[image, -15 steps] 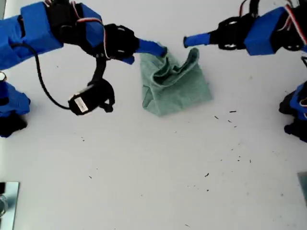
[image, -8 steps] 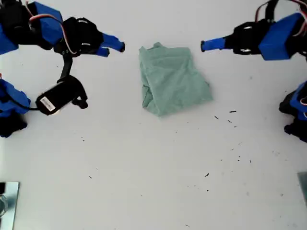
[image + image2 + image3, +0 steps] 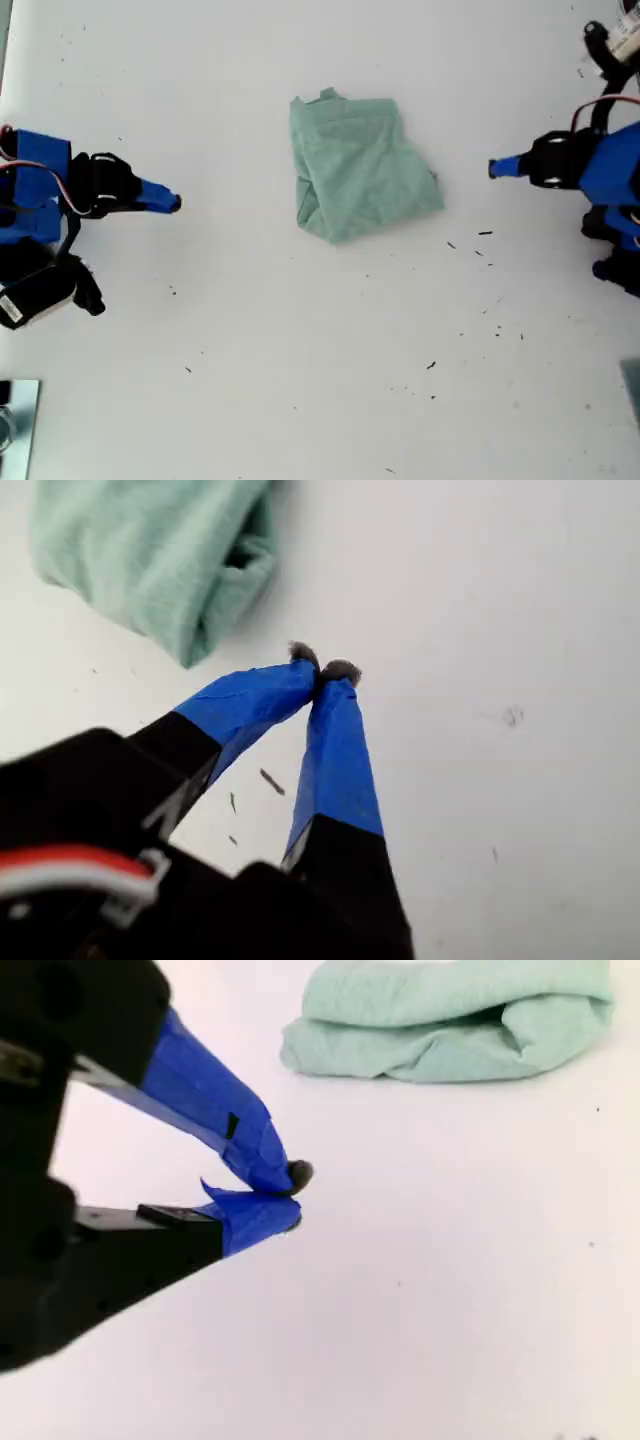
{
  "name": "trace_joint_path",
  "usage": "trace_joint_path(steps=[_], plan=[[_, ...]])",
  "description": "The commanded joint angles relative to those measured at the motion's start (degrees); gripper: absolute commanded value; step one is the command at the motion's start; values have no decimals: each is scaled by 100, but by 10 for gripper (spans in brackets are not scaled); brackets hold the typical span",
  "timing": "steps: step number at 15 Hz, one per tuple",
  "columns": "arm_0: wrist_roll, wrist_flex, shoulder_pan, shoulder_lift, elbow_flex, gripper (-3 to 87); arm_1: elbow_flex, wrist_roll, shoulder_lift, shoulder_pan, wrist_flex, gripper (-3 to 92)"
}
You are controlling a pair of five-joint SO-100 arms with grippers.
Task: Fold t shirt
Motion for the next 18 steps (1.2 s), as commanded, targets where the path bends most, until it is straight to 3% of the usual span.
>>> trace_joint_path(steps=[1, 3, 5, 6, 10, 18], plan=[[-272, 747, 211, 1811, 642, -1, 721, 773, 70, -9, 88, 23], [571, 756, 624, 2021, 598, 107, 747, 729, 79, -229, 9, 26], [580, 756, 1213, 2013, 642, 123, 703, -1591, 79, -149, 97, 28], [580, 756, 1441, 2013, 642, 123, 703, -1099, 70, -202, 123, 24], [580, 756, 1934, 2013, 642, 123, 703, -1204, 70, -220, 114, 27], [580, 756, 1969, 2013, 642, 123, 703, -1204, 70, -220, 114, 27]])
